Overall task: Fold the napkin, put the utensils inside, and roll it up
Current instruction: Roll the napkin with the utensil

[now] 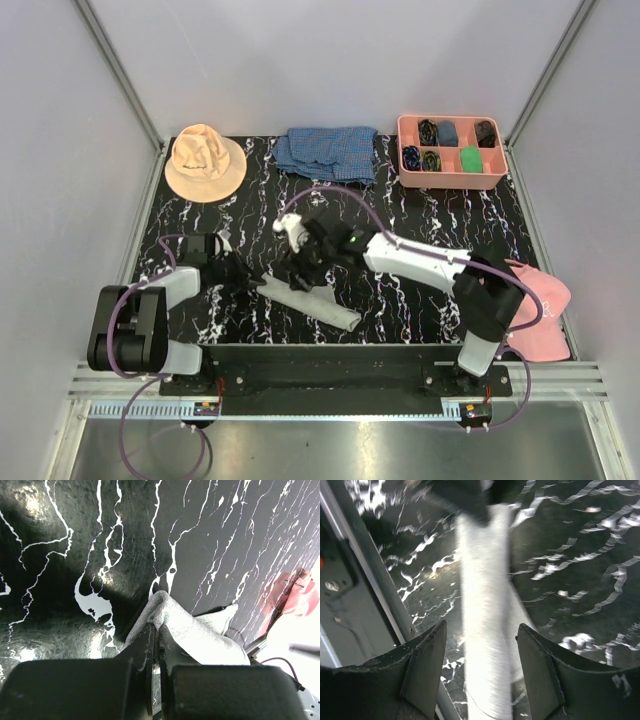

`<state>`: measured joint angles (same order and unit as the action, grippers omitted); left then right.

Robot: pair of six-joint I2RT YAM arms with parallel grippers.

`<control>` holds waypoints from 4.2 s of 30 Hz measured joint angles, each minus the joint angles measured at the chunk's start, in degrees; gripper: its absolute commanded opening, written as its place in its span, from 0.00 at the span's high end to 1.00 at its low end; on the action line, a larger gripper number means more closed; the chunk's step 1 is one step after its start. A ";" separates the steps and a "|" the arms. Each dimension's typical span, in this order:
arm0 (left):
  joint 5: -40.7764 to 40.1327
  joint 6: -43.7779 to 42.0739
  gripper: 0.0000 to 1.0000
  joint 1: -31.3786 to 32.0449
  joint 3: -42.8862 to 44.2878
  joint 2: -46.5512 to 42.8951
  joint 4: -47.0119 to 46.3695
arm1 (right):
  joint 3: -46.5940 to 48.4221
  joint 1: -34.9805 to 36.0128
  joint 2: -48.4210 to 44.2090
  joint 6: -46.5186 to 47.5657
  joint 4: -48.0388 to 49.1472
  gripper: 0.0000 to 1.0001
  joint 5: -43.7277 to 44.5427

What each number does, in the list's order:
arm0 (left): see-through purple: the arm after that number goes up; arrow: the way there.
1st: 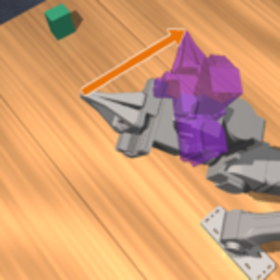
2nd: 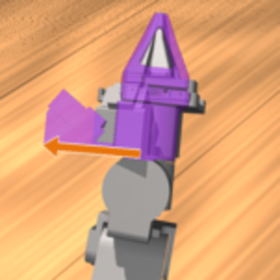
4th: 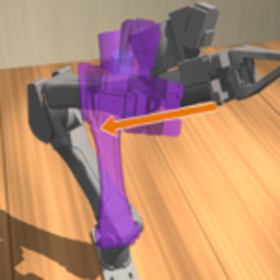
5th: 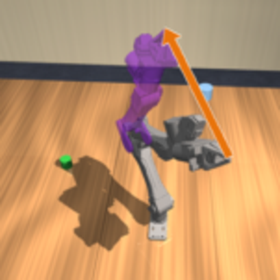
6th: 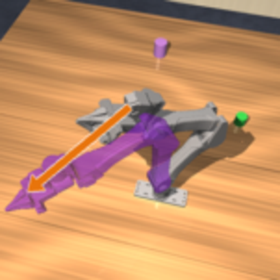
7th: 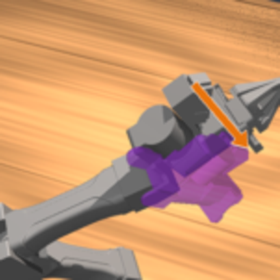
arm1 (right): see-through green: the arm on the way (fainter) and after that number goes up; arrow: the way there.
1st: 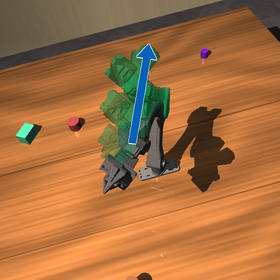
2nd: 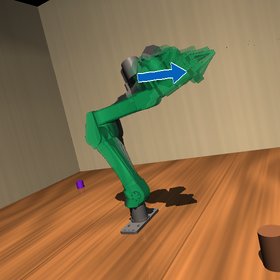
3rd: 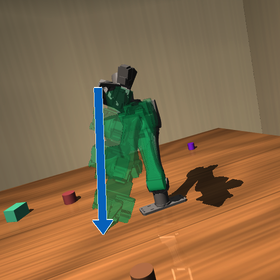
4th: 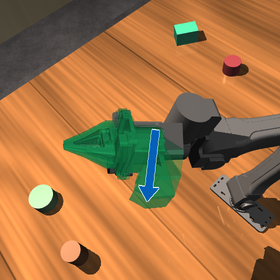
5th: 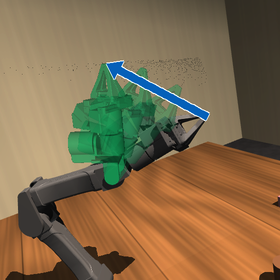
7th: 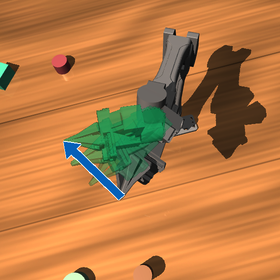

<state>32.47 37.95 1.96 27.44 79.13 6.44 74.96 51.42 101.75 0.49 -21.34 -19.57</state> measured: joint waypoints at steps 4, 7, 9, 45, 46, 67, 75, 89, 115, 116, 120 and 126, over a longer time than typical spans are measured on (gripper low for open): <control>0.09 0.00 1.00 0.00 0.42 0.50 0.31 | -3.02 7.78 -0.39 2.54 1.16 0.36 7.56; 0.09 -0.04 1.00 0.00 0.61 0.61 0.42 | -4.09 10.14 0.98 3.63 0.96 0.37 10.36; 0.13 -0.04 1.00 0.00 0.66 0.76 0.46 | -4.15 10.32 2.12 3.96 0.98 0.37 11.89; -3.30 -2.43 0.47 -0.68 4.52 -7.78 7.69 | -4.44 0.74 11.45 0.39 4.11 0.65 -13.60; -3.39 -2.43 0.47 -0.70 4.02 -8.26 7.65 | -4.31 -0.33 12.00 -0.04 4.00 0.65 -15.76; -0.20 -1.25 0.67 -0.07 0.24 -4.07 0.00 | 1.75 -7.61 22.86 -3.41 2.64 0.63 -37.66; 0.76 -0.28 1.00 0.20 0.22 -1.60 -2.10 | 2.97 -7.69 22.62 -4.00 0.52 0.37 -38.34; 1.70 0.31 1.00 0.20 1.55 2.78 -2.99 | 0.68 -5.84 3.19 -0.52 -2.36 0.31 -6.86; 2.27 0.22 0.97 0.26 7.26 7.96 0.50 | -6.34 7.32 7.26 6.78 3.85 0.38 15.61; 2.27 0.22 0.94 0.26 7.48 8.04 0.50 | -6.05 7.37 7.56 6.75 3.87 0.41 16.06; 2.25 -0.20 0.64 0.22 8.52 8.04 0.96 | -4.39 7.28 8.96 6.10 3.96 0.54 17.62; 1.57 -1.38 0.35 -0.02 12.17 6.16 4.70 | -3.89 4.17 9.49 2.29 4.79 0.57 11.02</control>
<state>34.04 36.58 1.93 39.62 85.30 11.14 71.07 55.59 111.24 2.79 -16.56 -8.56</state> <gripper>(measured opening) 0.581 0.438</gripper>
